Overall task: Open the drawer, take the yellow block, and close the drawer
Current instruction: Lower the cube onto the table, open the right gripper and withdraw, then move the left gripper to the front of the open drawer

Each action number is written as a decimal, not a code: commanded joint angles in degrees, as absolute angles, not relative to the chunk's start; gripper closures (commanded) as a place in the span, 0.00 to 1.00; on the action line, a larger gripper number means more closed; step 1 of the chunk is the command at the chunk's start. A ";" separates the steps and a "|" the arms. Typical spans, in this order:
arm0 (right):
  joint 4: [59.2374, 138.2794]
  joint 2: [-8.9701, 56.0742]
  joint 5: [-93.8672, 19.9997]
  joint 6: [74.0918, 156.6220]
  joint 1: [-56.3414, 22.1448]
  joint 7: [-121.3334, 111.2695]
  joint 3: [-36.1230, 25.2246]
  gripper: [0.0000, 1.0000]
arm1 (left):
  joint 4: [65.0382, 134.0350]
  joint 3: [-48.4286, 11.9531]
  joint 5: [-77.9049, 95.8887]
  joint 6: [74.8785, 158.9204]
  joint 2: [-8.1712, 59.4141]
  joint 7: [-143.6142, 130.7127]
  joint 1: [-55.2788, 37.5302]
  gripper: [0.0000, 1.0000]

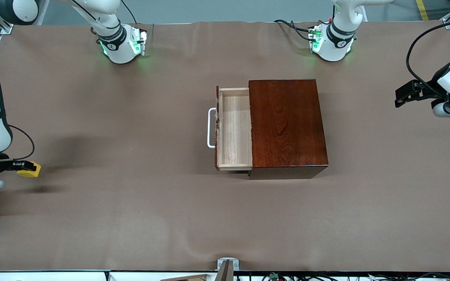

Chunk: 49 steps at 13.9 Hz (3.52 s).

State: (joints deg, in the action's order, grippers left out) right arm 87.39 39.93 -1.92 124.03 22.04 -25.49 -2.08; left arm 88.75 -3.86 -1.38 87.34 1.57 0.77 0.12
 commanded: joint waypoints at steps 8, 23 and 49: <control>84.02 42.71 2.63 114.87 21.89 -20.92 -2.20 1.00 | 88.51 -0.17 -0.26 86.31 1.41 1.14 -2.47 0.00; 80.60 43.60 2.72 113.32 21.10 -18.02 -2.02 0.00 | 88.42 -0.18 -0.09 86.48 2.29 0.70 -2.72 0.00; 100.37 -4.13 -0.70 94.04 2.02 -1.22 -1.41 0.00 | 79.72 -16.08 -0.09 87.71 19.77 -55.45 -16.95 0.00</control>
State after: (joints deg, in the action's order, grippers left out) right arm 98.78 -2.24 0.55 93.23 2.24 0.15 -1.11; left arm 82.81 -16.33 -0.48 88.22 17.37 -52.95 -14.53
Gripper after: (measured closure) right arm 0.000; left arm 0.000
